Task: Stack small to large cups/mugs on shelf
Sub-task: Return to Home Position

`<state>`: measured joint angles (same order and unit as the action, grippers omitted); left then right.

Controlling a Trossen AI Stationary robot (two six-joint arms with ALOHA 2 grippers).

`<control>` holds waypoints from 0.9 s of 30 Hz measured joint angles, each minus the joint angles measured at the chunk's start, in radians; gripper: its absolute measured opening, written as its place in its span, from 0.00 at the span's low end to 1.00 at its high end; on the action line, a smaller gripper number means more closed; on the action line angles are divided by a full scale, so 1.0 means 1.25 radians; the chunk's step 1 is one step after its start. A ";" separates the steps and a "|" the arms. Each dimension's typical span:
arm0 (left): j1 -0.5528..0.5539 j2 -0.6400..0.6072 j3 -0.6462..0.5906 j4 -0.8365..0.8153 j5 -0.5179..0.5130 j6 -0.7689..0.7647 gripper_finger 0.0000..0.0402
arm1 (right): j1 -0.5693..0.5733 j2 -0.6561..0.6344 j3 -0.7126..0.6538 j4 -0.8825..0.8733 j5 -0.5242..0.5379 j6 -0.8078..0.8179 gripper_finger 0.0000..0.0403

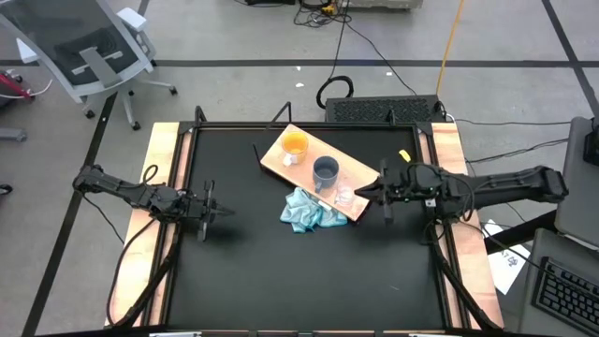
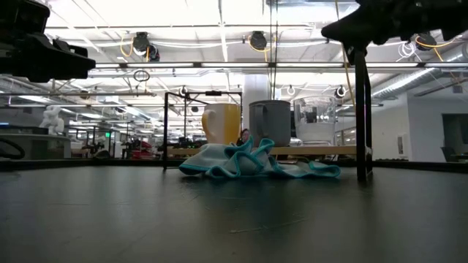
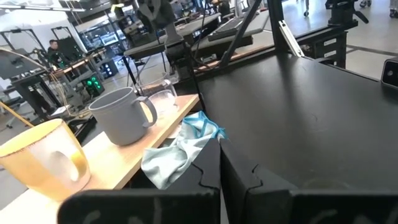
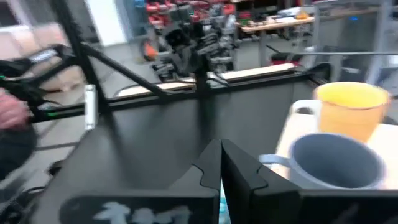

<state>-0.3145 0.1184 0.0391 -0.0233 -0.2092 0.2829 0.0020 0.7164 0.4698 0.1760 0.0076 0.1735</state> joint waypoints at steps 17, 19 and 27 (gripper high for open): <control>0.000 0.000 0.000 0.012 -0.001 -0.019 0.00 | 0.104 0.005 -0.165 0.264 -0.013 -0.078 0.00; 0.000 0.000 0.000 0.026 -0.001 -0.019 0.00 | 0.116 0.005 -0.168 0.264 -0.013 -0.097 0.00; 0.000 0.000 0.000 0.038 -0.023 -0.019 0.01 | 0.115 -0.003 -0.209 0.336 -0.007 -0.122 0.00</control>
<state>-0.3145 0.1184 0.0395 0.0238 -0.2375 0.2590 0.1454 0.7121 0.2082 0.5961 -0.0010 0.0209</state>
